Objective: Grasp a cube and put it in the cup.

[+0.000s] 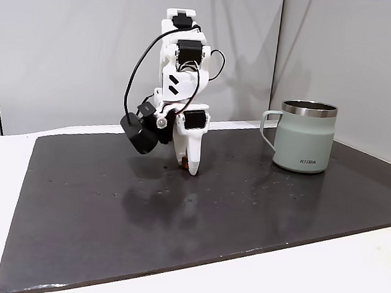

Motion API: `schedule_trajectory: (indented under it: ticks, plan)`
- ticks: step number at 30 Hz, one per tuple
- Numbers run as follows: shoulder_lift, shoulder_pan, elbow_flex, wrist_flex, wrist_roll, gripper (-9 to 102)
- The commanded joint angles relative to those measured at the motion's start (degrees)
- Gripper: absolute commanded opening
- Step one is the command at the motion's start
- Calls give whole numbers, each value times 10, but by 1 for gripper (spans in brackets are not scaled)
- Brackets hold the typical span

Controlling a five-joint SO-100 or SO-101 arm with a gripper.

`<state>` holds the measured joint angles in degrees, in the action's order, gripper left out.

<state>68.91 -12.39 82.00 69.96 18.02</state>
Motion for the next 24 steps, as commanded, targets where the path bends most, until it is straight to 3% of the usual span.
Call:
schedule_trajectory:
  ticks: [1,24]
  plan:
    - [3,8,-30,0,1,23]
    - [-9,10,-31,-3,-3,8]
